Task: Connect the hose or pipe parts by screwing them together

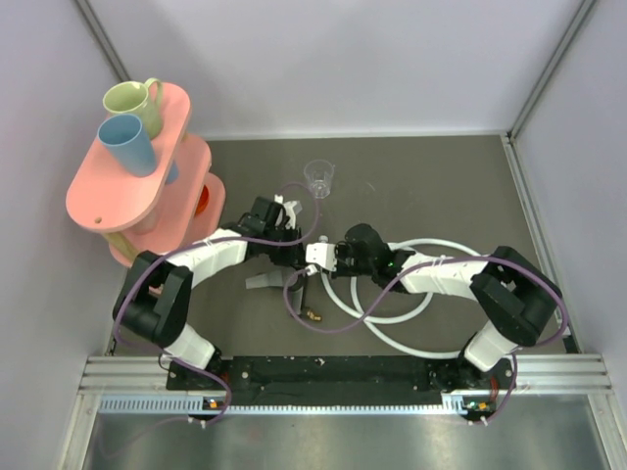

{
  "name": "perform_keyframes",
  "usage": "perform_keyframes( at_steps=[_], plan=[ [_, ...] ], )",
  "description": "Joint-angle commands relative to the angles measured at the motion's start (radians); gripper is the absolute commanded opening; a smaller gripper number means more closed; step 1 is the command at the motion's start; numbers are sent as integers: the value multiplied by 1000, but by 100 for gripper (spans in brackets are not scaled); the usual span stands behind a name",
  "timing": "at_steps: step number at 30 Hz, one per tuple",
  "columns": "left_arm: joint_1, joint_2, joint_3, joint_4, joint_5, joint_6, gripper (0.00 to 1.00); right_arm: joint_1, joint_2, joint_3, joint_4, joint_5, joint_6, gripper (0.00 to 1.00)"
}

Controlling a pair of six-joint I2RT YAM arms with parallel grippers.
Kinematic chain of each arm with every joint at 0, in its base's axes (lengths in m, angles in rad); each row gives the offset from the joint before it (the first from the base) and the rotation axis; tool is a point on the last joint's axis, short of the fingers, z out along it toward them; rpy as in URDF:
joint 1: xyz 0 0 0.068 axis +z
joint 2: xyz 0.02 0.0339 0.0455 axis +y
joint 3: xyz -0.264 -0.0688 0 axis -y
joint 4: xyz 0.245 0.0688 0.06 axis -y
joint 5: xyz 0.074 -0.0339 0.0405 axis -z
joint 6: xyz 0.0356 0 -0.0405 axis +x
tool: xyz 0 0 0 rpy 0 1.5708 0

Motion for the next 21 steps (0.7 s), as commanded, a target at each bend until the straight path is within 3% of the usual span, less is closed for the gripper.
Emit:
perform_keyframes(
  at_steps=[1,7,15,21],
  plan=[
    [-34,-5,-23,108,4,-48,0,10,-28,137,155,-41,183,0],
    [-71,-70,-105,218,-10,-135,0,4,32,209,71,-81,312,0],
    [-76,-145,-234,395,-16,-215,0,-65,53,223,100,-194,547,0],
    [-88,-212,-311,524,-13,-211,0,-114,99,215,137,-363,708,0]
  ],
)
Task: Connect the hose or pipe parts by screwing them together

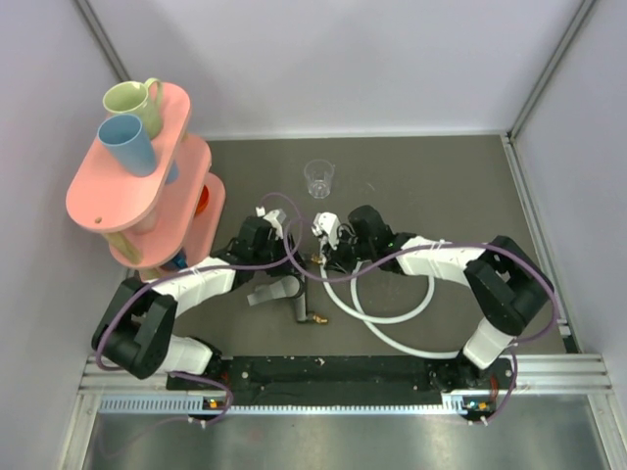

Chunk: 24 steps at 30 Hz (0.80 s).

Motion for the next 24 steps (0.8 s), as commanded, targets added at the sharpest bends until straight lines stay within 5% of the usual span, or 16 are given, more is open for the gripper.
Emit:
perform_keyframes(
  at_steps=[1,6,9,12,17,24],
  plan=[
    [-60,-45,-70,251,90,0,0,-33,43,89,271,-199,295,0],
    [-60,-97,-74,213,14,45,0,-88,69,86,323,-367,436,0],
    [-55,-101,-32,149,-15,77,0,-87,48,89,259,-372,366,0],
    [-34,-81,22,72,10,84,0,-90,7,46,231,-335,264,29],
    [9,-111,33,23,51,152,0,-156,-17,179,-57,-591,166,60],
    [31,-208,-11,90,64,189,0,-237,128,403,-387,-714,427,56]
  ],
)
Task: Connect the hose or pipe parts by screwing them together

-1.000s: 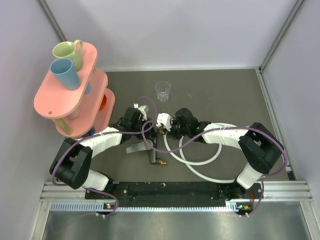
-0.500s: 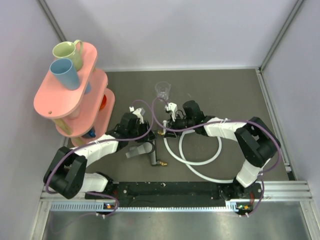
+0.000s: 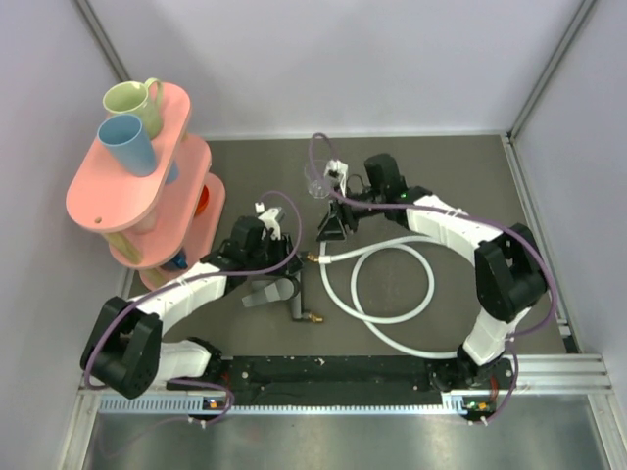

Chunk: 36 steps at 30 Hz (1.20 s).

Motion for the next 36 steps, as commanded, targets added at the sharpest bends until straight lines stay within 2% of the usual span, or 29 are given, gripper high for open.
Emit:
perform_keyframes(
  at_steps=[1,14,21,25,28,29,30,31,36],
  plan=[
    [16,-105,5,149,56,60,0,-45,73,86,-184,-160,138,56],
    [31,-115,-10,210,109,49,0,-33,153,78,-310,-226,56,60],
    [33,-105,-2,215,120,48,0,-4,206,128,-362,-164,25,54],
    [37,-102,-2,220,131,41,0,2,202,144,-359,-108,19,42],
    [48,-96,-7,238,157,25,0,6,196,147,-348,-107,11,28],
    [52,-95,-8,243,169,18,0,7,193,147,-345,-121,10,17],
    [56,-90,-8,250,172,9,0,15,191,145,-345,-124,7,11],
    [59,-86,-7,249,180,3,0,19,188,144,-345,-123,2,1],
    [69,-29,30,212,256,-38,0,56,131,97,-328,-45,-92,0]
  ],
)
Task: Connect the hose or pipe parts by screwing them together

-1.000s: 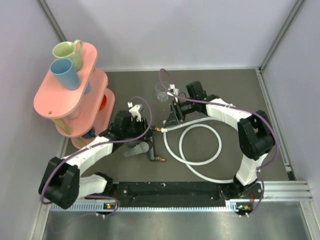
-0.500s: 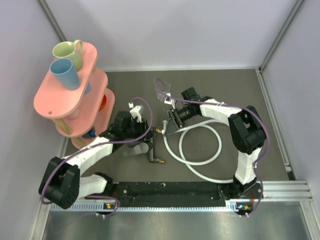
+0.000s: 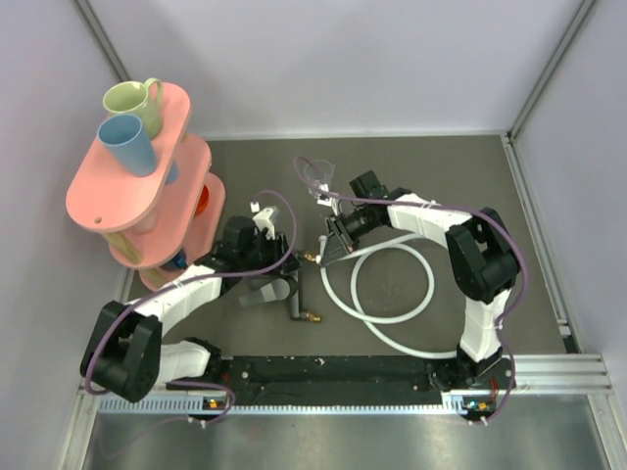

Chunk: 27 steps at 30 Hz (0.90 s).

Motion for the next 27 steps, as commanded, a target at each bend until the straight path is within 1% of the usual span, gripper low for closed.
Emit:
perform_keyframes(
  at_steps=[1,5,7,10,12,15,16,18,19,22,27],
  plan=[
    [8,29,85,140,164,-86,0,65,-80,-27,26,78,-132,0],
    [14,46,96,123,178,-108,0,102,-123,-61,59,205,-193,0],
    [19,49,100,119,193,-112,0,111,-153,-91,100,233,-213,0],
    [33,69,122,100,217,-132,0,120,-210,-163,212,285,-227,0],
    [37,94,151,64,244,-136,0,142,-241,-218,273,349,-244,0],
    [37,124,186,17,264,-140,0,185,-282,-255,342,484,-293,0],
    [39,138,195,6,276,-146,0,198,-297,-268,355,553,-321,0],
    [37,150,215,-27,288,-145,0,237,-322,-311,413,628,-374,0],
    [39,160,223,-38,288,-140,0,249,-340,-335,427,702,-393,0],
    [39,172,241,-77,293,-113,0,290,-365,-357,451,791,-456,0],
    [37,184,252,-103,308,-71,0,355,-385,-346,447,926,-546,0]
  ],
)
